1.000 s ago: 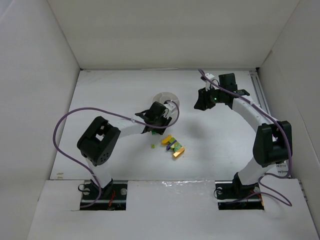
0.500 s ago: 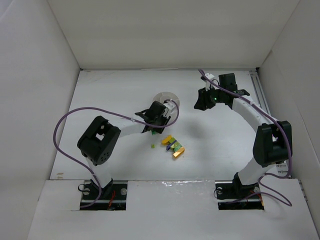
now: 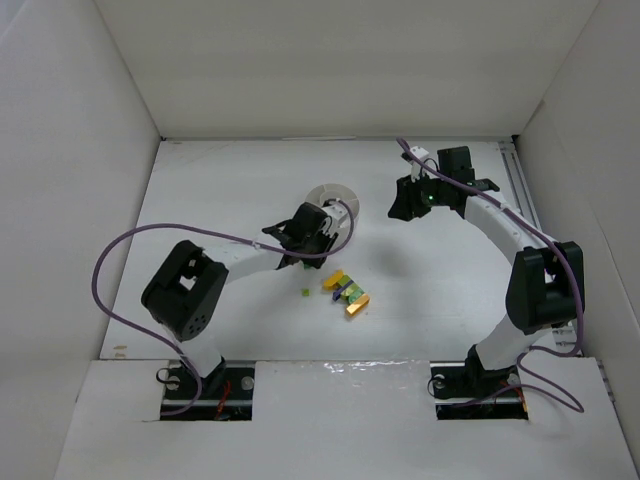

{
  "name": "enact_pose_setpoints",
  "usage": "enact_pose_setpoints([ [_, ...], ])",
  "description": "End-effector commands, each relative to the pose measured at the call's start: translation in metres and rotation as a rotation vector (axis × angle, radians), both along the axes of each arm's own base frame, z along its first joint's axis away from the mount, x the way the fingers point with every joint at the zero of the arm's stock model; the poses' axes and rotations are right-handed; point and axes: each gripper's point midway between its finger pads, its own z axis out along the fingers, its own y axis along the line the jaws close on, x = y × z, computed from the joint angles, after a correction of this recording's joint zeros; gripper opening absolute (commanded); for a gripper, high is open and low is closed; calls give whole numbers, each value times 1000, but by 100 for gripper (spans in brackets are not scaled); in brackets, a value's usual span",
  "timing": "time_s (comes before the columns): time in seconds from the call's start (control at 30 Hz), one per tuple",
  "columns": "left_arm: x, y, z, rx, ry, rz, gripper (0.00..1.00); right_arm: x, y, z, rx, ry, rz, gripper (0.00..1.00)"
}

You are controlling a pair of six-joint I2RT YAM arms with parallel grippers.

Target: Sort the legos into containers by color

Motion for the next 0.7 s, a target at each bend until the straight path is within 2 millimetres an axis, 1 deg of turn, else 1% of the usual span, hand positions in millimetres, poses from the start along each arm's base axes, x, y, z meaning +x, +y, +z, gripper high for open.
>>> enact_pose_setpoints([
  [0.0,2,-6,45,-88,-69,-3,12,7,8,18,16,-49,25,47],
  [0.07,3,-8,61,-114,-89,5,12,7,8,18,16,-49,25,47],
  [0.2,9,-14,106,-197,-169,16,12,5,11,18,16,-49,35,47],
  [0.27,14,-12,120,-206,-206,33,12,5,11,18,16,-49,35,47],
  [0.3,17,-15,129,-220,-222,33,12,7,12,22,18,-58,35,47],
  [0.37,22,-16,138,-227,-242,41,12,7,12,22,18,-58,35,47],
  [0.4,25,-17,137,-225,-239,54,12,7,12,22,18,-58,35,47],
  [0.43,29,-20,141,-232,-247,54,12,5,11,20,16,-49,35,47],
  [0.47,32,-21,139,-221,-246,62,12,8,12,25,18,-59,35,47],
  [0.53,43,-22,145,-229,-267,66,12,8,12,25,18,-59,35,47],
  [0.57,46,-23,146,-223,-272,74,12,8,12,25,18,-59,35,47],
  [0.6,51,-21,140,-214,-264,83,12,8,12,25,18,-59,35,47],
  [0.63,57,-21,144,-218,-271,92,12,8,12,25,18,-59,35,47],
  [0.67,58,-21,138,-210,-261,92,12,8,12,25,18,-59,35,47],
])
